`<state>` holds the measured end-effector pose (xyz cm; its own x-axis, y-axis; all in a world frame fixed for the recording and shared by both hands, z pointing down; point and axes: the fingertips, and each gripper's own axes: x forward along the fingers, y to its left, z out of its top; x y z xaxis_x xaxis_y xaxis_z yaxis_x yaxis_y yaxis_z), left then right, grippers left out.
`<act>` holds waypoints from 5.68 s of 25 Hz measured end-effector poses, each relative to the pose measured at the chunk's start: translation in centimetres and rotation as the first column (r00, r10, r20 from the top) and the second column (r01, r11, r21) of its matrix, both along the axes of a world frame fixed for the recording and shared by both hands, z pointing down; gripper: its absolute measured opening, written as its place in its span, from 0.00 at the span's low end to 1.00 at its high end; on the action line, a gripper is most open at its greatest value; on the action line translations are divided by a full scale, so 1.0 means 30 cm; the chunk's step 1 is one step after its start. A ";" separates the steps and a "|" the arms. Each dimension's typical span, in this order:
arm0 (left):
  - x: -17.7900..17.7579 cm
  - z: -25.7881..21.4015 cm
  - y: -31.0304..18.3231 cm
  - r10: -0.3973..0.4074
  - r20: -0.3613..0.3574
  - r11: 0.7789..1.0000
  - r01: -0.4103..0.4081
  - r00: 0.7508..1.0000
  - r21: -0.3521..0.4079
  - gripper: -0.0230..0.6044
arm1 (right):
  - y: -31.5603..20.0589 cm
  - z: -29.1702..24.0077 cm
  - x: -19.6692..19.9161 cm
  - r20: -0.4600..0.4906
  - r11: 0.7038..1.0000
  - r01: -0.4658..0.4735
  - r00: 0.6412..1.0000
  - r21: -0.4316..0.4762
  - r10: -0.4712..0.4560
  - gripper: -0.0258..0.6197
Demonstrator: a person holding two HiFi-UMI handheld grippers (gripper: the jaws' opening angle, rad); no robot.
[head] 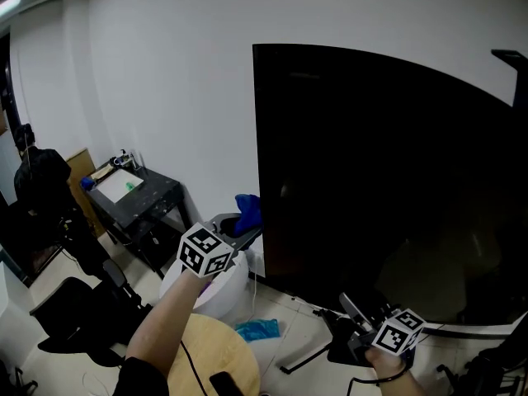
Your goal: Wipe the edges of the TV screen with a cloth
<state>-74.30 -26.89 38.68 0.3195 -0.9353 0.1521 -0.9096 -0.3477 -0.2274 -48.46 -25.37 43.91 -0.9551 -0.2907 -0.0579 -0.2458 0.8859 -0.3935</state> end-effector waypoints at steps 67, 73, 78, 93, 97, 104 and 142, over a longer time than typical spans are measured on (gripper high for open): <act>0.169 -1.268 0.010 -0.199 0.961 0.964 0.217 0.191 0.157 0.22 | 0.125 -0.993 0.320 0.234 0.836 -0.112 0.972 0.538 -0.020 0.39; 0.302 -1.265 -0.034 -0.167 0.973 0.967 0.217 0.158 0.130 0.22 | 0.097 -0.996 0.417 0.233 0.839 -0.104 0.972 0.534 -0.027 0.39; 0.399 -1.270 -0.057 -0.142 0.979 0.967 0.233 0.144 0.106 0.22 | 0.083 -0.993 0.512 0.240 0.843 -0.091 0.970 0.531 -0.046 0.39; 0.789 -1.276 -0.137 -0.017 0.996 0.993 0.122 0.084 0.006 0.22 | 0.057 -0.926 0.831 0.214 0.837 -0.208 0.971 0.507 0.111 0.39; 0.906 -1.276 -0.140 0.008 0.997 0.999 0.041 0.077 -0.011 0.22 | 0.088 -0.888 0.865 0.206 0.837 -0.251 0.964 0.486 0.170 0.39; 1.115 -1.284 -0.182 0.048 0.994 0.998 -0.049 0.096 -0.044 0.22 | 0.125 -0.857 1.040 0.200 0.820 -0.327 0.944 0.469 0.262 0.39; 2.471 -1.310 -0.435 0.113 0.986 0.968 -0.236 0.121 -0.083 0.22 | 0.008 -0.907 2.278 0.236 0.719 -0.484 0.874 0.498 0.425 0.39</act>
<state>-0.18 -39.93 -0.63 0.1124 -0.9033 0.4141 0.1913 -0.3893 -0.9010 19.88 -25.14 16.69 -0.6964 -0.5834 -0.4180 -0.6603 0.7490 0.0547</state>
